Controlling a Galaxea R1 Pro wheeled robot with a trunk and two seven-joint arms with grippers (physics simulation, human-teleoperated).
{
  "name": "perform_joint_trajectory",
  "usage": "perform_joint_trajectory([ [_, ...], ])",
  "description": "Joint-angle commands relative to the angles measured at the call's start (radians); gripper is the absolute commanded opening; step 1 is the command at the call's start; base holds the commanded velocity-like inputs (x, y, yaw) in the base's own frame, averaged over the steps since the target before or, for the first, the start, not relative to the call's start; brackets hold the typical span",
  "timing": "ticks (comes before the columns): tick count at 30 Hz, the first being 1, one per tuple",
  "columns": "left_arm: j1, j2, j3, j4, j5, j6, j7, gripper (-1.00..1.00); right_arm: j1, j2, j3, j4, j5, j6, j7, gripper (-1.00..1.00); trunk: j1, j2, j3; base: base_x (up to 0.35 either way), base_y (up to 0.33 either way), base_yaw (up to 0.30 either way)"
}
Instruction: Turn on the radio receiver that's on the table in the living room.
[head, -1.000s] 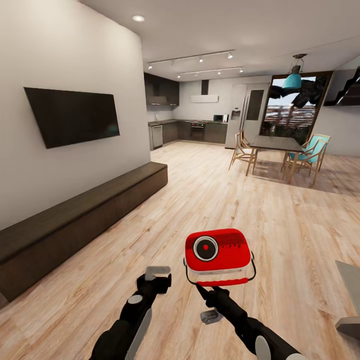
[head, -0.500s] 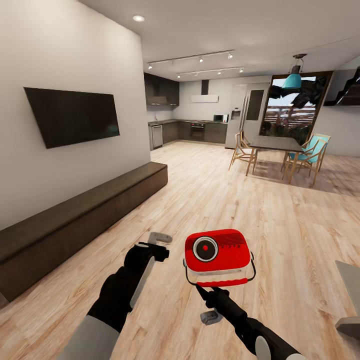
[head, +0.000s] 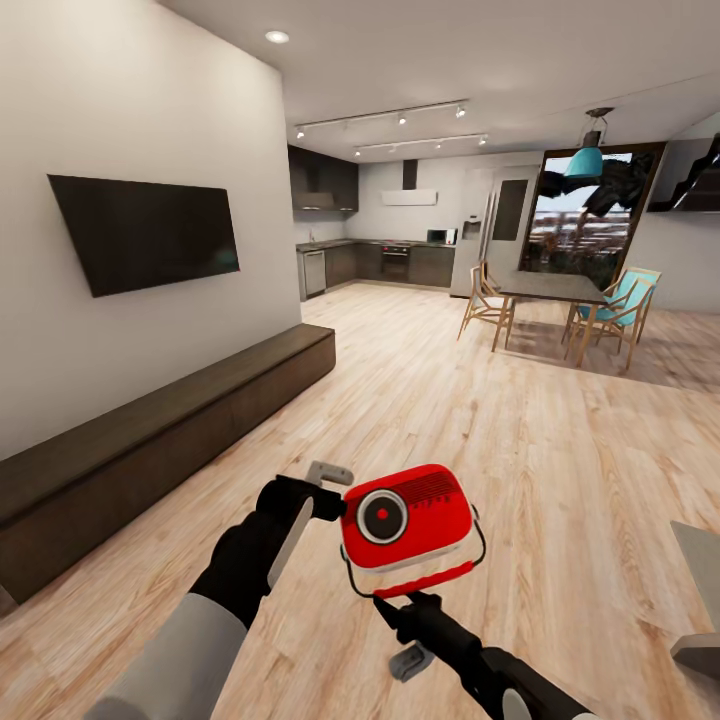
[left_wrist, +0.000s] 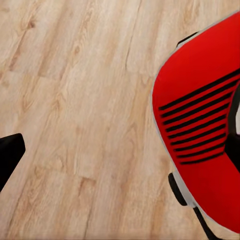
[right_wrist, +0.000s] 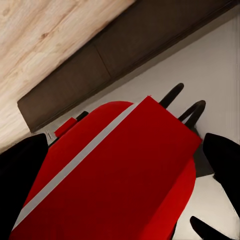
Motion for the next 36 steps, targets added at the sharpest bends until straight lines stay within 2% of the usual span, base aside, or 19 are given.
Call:
perform_joint_trajectory([
  [1, 0.000, 0.000, 0.000, 0.003, 0.000, 0.000, 0.000, 1.00, 0.000, 0.000, 0.000, -0.001, 0.000, 0.001, -0.002, -1.00, 0.000, 0.000, 0.000, 0.000, 0.000, 0.000],
  [4, 0.000, 0.000, -0.006, 0.011, 0.000, -0.002, -0.001, 1.00, 0.000, 0.000, 0.009, -0.001, 0.000, 0.002, -0.018, -1.00, 0.000, 0.000, 0.000, 0.000, 0.000, 0.000],
  [5, 0.000, 0.000, -0.040, 0.017, 0.001, -0.004, -0.001, 1.00, 0.000, 0.001, 0.020, -0.001, 0.000, 0.002, -0.028, -1.00, 0.000, 0.000, 0.000, 0.000, 0.000, 0.000],
  [7, 0.000, 0.000, -0.072, 0.018, 0.001, -0.005, -0.001, 1.00, 0.000, 0.001, 0.024, -0.001, 0.000, 0.002, -0.032, -1.00, 0.000, 0.000, 0.000, 0.000, 0.000, 0.000],
  [11, 0.000, 0.000, -0.092, 0.019, 0.003, -0.006, -0.014, 1.00, 0.000, 0.002, 0.027, -0.001, 0.000, 0.002, -0.034, -1.00, 0.000, 0.000, 0.000, 0.000, 0.000, 0.000],
  [12, 0.001, 0.000, -0.102, 0.019, 0.004, -0.008, -0.034, 1.00, 0.000, 0.003, 0.028, -0.001, 0.000, 0.001, -0.034, -1.00, 0.000, 0.000, 0.000, 0.000, 0.000, 0.000],
  [18, 0.002, 0.000, -0.116, 0.029, 0.021, -0.018, -0.090, 1.00, 0.000, 0.005, 0.029, -0.001, 0.000, 0.000, -0.035, -1.00, 0.000, 0.000, 0.000, 0.000, 0.000, 0.000],
  [35, 0.004, 0.000, -0.116, 0.021, 0.021, -0.020, -0.085, 1.00, 0.000, 0.003, 0.023, -0.001, 0.000, -0.001, -0.035, -1.00, 0.000, 0.000, 0.000, 0.000, 0.000, 0.000],
  [36, 0.004, 0.000, -0.116, 0.021, 0.020, -0.020, -0.083, -1.00, 0.000, 0.003, 0.024, -0.001, 0.000, -0.001, -0.035, -1.00, 0.000, 0.000, 0.000, 0.000, 0.000, 0.000],
])
